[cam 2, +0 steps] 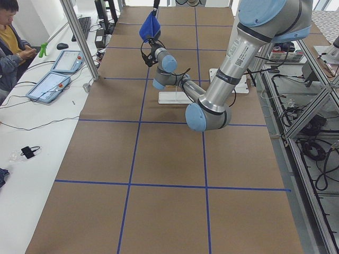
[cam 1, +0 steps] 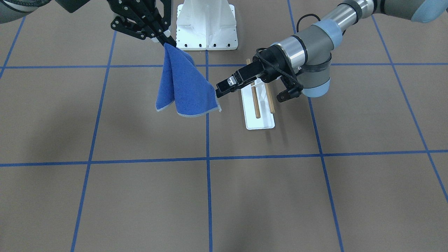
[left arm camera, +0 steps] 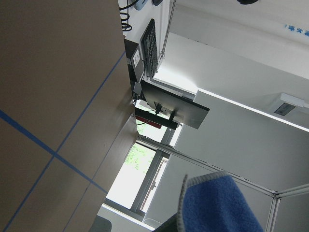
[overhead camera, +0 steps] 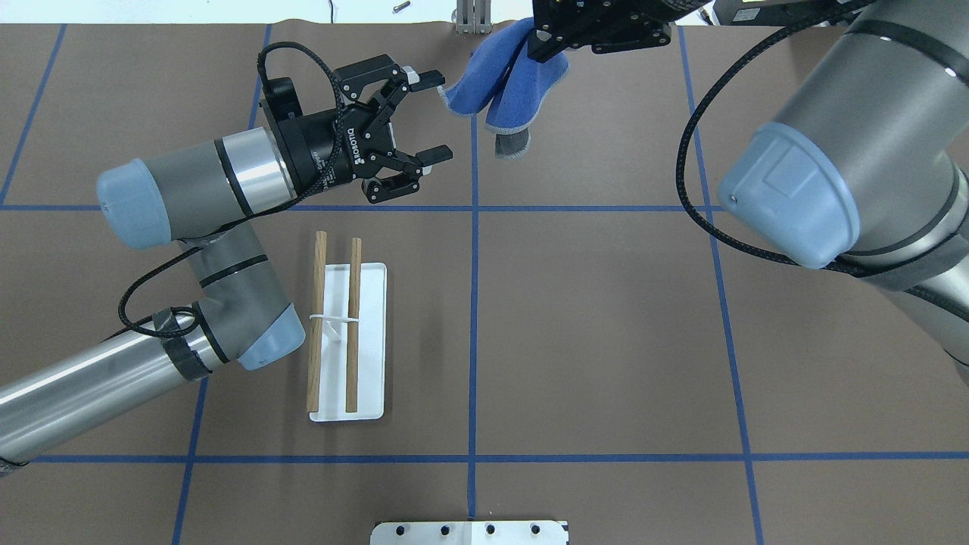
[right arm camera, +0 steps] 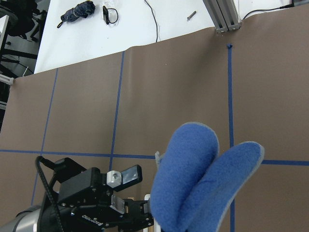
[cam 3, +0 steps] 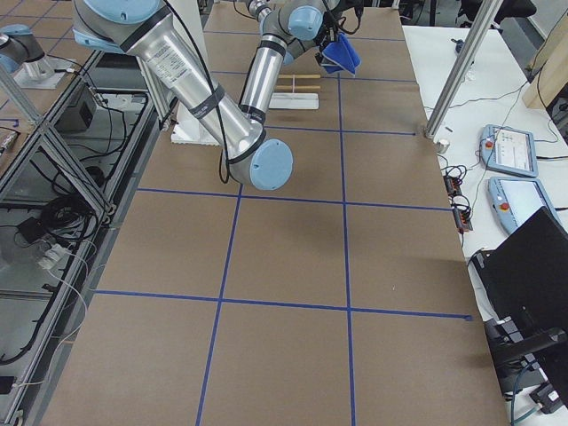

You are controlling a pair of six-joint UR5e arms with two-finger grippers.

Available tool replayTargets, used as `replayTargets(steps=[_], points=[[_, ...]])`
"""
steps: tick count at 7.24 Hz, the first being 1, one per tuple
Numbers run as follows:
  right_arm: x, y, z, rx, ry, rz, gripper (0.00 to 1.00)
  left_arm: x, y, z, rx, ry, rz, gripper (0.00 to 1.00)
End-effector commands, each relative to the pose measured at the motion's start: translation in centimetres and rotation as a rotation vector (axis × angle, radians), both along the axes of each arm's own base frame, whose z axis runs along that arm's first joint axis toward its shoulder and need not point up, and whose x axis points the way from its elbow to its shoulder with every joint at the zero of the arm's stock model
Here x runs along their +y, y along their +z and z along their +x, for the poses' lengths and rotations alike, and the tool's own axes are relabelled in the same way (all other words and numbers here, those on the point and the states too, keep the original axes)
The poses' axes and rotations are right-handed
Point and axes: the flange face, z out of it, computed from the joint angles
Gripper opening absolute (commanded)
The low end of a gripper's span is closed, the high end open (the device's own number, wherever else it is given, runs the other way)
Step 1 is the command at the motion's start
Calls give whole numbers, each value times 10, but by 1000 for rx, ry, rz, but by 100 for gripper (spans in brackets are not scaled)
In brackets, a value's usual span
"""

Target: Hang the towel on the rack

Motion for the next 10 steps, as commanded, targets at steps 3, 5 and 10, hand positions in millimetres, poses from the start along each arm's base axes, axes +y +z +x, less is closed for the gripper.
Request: replayTargets(steps=[3, 5, 10], points=[[7, -2, -9, -30, -14, -6, 0, 5, -3, 1, 51, -9, -9, 34], [10, -2, -7, -34, -18, -3, 0, 6, 0, -2, 63, -12, 0, 0], [17, 6, -23, -21, -45, -4, 100, 7, 2, -5, 74, -26, 19, 0]])
